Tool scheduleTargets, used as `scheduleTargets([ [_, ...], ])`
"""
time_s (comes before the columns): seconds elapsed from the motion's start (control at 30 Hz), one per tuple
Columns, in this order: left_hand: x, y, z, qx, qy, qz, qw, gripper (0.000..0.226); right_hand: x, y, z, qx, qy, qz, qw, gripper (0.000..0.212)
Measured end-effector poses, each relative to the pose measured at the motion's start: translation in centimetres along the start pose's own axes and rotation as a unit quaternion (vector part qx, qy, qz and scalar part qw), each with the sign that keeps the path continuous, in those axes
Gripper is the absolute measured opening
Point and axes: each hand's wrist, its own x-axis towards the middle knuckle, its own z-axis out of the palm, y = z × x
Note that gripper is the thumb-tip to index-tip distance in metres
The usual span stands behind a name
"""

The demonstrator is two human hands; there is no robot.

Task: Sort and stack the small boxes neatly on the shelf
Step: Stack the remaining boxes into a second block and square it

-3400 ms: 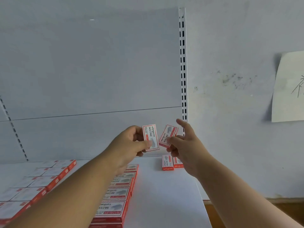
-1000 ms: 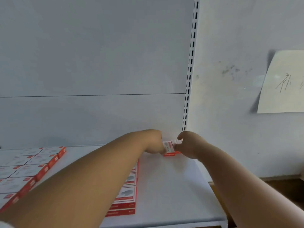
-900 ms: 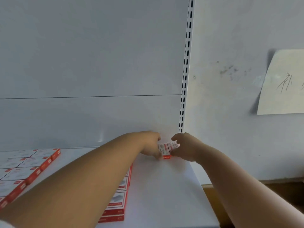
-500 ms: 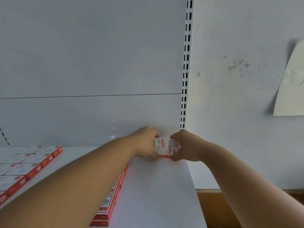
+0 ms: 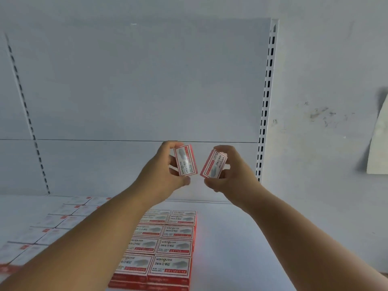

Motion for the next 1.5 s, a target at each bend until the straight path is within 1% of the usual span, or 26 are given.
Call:
scheduleTargets([
  [0.07, -0.1, -0.8, -1.0, -0.061, 0.015, -0.033, 0.997, 0.084, 0.4, -1.1, 1.7, 0.06, 0.01, 0.018, 0.998, 0.074],
  [0.13, -0.1, -1.9, -1.6, -0.112, 0.019, -0.065, 0.991, 0.082, 0.7, -1.5, 3.3, 0.096, 0.011, 0.036, 0.995, 0.077],
  [0.2, 0.1, -3.1, -1.8, -0.198, 0.012, -0.111, 0.974, 0.076, 0.9, -1.6, 4.7, 0.13, 0.004, 0.074, 0.989, 0.08],
  [0.23, 0.2, -3.6, -1.9, -0.276, 0.008, -0.141, 0.951, 0.07, 0.9, -1.5, 5.1, 0.162, -0.001, 0.101, 0.982, 0.079],
  [0.3, 0.3, -4.6, -2.1, -0.451, -0.009, -0.199, 0.87, 0.05, 0.8, -1.0, 6.1, 0.259, -0.01, 0.156, 0.953, 0.069],
  [0.33, 0.3, -5.2, -2.2, -0.507, -0.016, -0.219, 0.833, 0.042, 0.9, -0.6, 6.6, 0.308, -0.01, 0.177, 0.935, 0.059],
  [0.37, 0.2, -5.9, -2.2, -0.527, -0.02, -0.232, 0.817, 0.037, 0.9, -0.2, 7.1, 0.34, -0.005, 0.195, 0.92, 0.05],
  [0.4, 0.2, -6.7, -2.2, -0.518, -0.021, -0.241, 0.821, 0.036, 0.8, 0.4, 7.6, 0.348, 0.006, 0.209, 0.914, 0.046],
  [0.43, 0.2, -7.5, -2.0, -0.495, -0.02, -0.243, 0.834, 0.039, 0.8, 1.1, 7.9, 0.337, 0.022, 0.219, 0.916, 0.046],
  [0.53, -0.1, -9.4, -1.7, -0.396, -0.032, -0.222, 0.891, 0.05, 0.4, 2.8, 8.1, 0.279, 0.058, 0.227, 0.931, 0.045],
  [0.57, -0.2, -9.9, -1.6, -0.341, -0.034, -0.208, 0.916, 0.052, 0.2, 3.1, 8.0, 0.26, 0.058, 0.227, 0.937, 0.041],
  [0.63, -0.3, -10.8, -1.0, -0.19, -0.023, -0.164, 0.968, 0.052, 0.2, 3.7, 7.6, 0.203, 0.053, 0.221, 0.952, 0.029],
  [0.67, -0.3, -11.1, -0.8, -0.121, -0.014, -0.144, 0.982, 0.048, 0.2, 3.9, 7.5, 0.168, 0.049, 0.219, 0.96, 0.023],
  [0.7, -0.3, -11.3, -0.7, -0.074, -0.001, -0.133, 0.988, 0.041, 0.2, 4.1, 7.5, 0.134, 0.043, 0.216, 0.966, 0.018],
  [0.77, -0.3, -11.7, -0.7, -0.027, 0.021, -0.138, 0.99, 0.022, 0.3, 4.5, 7.9, 0.068, 0.032, 0.21, 0.975, 0.016],
  [0.83, -0.2, -12.3, -0.8, 0.016, 0.026, -0.145, 0.989, 0.016, 0.3, 4.7, 8.4, 0.01, 0.015, 0.214, 0.977, 0.018],
  [0.93, -0.1, -13.0, -0.7, 0.027, 0.004, -0.163, 0.986, 0.023, 0.3, 4.9, 9.2, -0.046, -0.018, 0.238, 0.97, 0.019],
  [1.03, 0.2, -13.4, -0.1, 0.042, -0.055, -0.178, 0.982, 0.028, 0.4, 5.4, 9.8, -0.169, -0.036, 0.216, 0.961, 0.021],
  [1.17, 0.4, -13.4, 0.3, 0.058, -0.094, -0.169, 0.979, 0.027, 0.5, 5.5, 10.0, -0.217, -0.048, 0.19, 0.956, 0.023],
  [1.27, 0.4, -13.5, 0.1, 0.065, -0.094, -0.162, 0.98, 0.023, 0.7, 5.9, 9.4, -0.269, -0.029, 0.172, 0.947, 0.016],
  [1.33, 0.4, -13.7, -0.3, 0.106, -0.072, -0.152, 0.98, 0.019, 0.8, 6.2, 9.1, -0.306, -0.018, 0.172, 0.936, 0.024],
  [1.4, 0.2, -13.9, -0.6, 0.168, -0.06, -0.148, 0.973, 0.019, 0.8, 6.5, 9.1, -0.332, -0.03, 0.172, 0.927, 0.031],
  [1.5, 0.0, -13.9, -0.5, 0.24, -0.077, -0.144, 0.957, 0.019, 0.8, 6.6, 9.4, -0.358, -0.06, 0.172, 0.916, 0.031],
])
